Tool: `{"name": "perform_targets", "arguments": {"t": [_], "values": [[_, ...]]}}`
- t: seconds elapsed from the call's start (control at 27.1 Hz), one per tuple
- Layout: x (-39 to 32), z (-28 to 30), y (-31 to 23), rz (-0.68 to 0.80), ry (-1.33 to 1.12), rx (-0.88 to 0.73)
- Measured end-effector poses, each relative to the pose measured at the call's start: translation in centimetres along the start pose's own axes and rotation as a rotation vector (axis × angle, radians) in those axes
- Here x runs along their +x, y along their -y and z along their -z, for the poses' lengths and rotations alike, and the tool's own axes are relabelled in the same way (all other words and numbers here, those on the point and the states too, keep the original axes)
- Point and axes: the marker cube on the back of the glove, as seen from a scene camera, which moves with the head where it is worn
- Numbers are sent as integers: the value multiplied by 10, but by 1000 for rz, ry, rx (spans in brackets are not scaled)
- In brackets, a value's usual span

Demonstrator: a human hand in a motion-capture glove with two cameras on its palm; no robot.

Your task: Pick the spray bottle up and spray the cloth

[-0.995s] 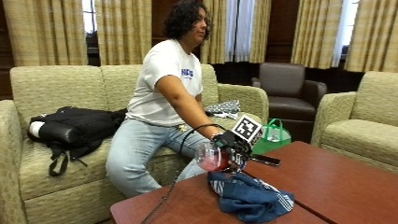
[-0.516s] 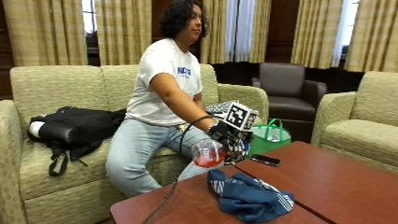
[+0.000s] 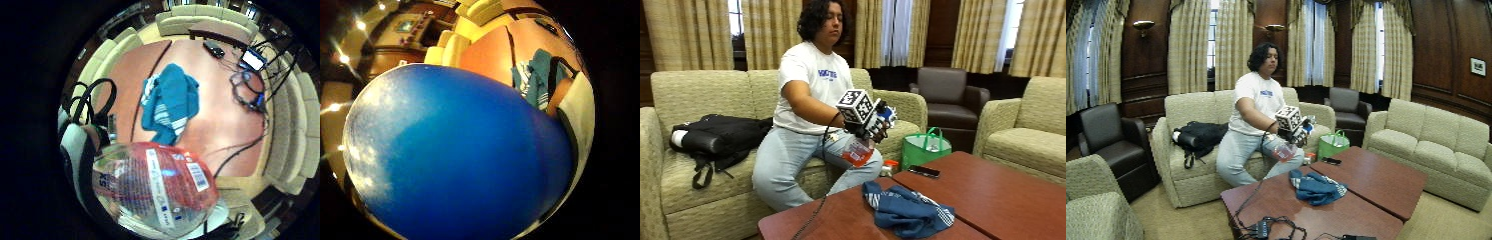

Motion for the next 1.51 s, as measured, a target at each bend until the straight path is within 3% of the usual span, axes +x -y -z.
{"name": "perform_targets", "arguments": {"t": [0.22, 0.55, 0.99, 1.51], "values": [[-34, -33, -28, 48, 353, 122], [-71, -141, -42, 82, 576, 124], [-82, -247, -27, 32, 667, 190], [-116, -288, 8, 71, 601, 277]]}}
